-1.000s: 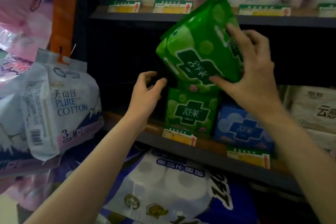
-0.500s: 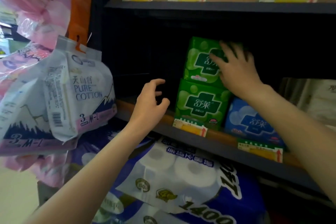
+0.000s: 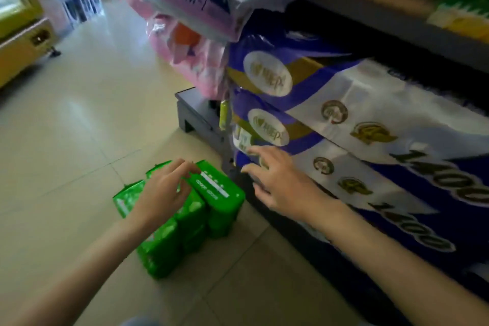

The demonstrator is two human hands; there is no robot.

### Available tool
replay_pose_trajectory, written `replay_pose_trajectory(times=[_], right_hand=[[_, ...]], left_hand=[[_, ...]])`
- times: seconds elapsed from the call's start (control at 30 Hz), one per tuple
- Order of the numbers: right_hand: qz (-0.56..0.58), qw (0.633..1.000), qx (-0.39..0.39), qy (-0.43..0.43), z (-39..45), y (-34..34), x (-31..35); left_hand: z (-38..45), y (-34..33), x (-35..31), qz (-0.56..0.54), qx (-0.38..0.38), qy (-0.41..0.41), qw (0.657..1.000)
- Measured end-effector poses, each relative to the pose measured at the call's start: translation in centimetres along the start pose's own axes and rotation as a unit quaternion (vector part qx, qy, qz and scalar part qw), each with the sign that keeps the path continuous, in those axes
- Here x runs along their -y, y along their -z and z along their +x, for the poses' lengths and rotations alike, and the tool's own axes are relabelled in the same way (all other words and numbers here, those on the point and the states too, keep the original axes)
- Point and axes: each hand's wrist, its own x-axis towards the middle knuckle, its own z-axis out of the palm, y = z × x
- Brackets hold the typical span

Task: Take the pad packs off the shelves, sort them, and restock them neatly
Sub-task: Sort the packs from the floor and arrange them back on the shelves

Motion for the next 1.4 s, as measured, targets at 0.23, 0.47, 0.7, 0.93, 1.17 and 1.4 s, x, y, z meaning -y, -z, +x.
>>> replay_pose_trajectory(times=[0.23,0.47,0.7,0.93,1.17,1.4], right_hand=[[0.058,0.950,0.257,-0.170,3.3,-14.4,-0.2],[0.090,0.914,0.231,-0.321,4.7,-21.7,0.3],[0.144,0.917,0.148,-0.340,4.0,-11.7,-1.7],[0.291,0.893,0.101,-0.327,0.7,3.5,-2.4],[0.251,0.934,0.057,-0.249,-0.2,15.5,-0.7],[0.023,0.966,-0.213,-0.148,-0.7,24.2,0.4]], left_hand=[[-3.9,-3.5,5.9,0.124,0.148,0.134,0.972],[-4.9,-6.8,8.2,0.181,0.368,0.200,0.890],[-2.2,-5.2,6.7,0.133,0.325,0.147,0.925],[3.5,-1.7,-2.3,0.150,0.213,-0.127,0.957],[7.2,5.7,-7.8,0.144,0.004,-0.248,0.958],[11.6,10.9,-14.6,0.066,-0.164,-0.218,0.960]])
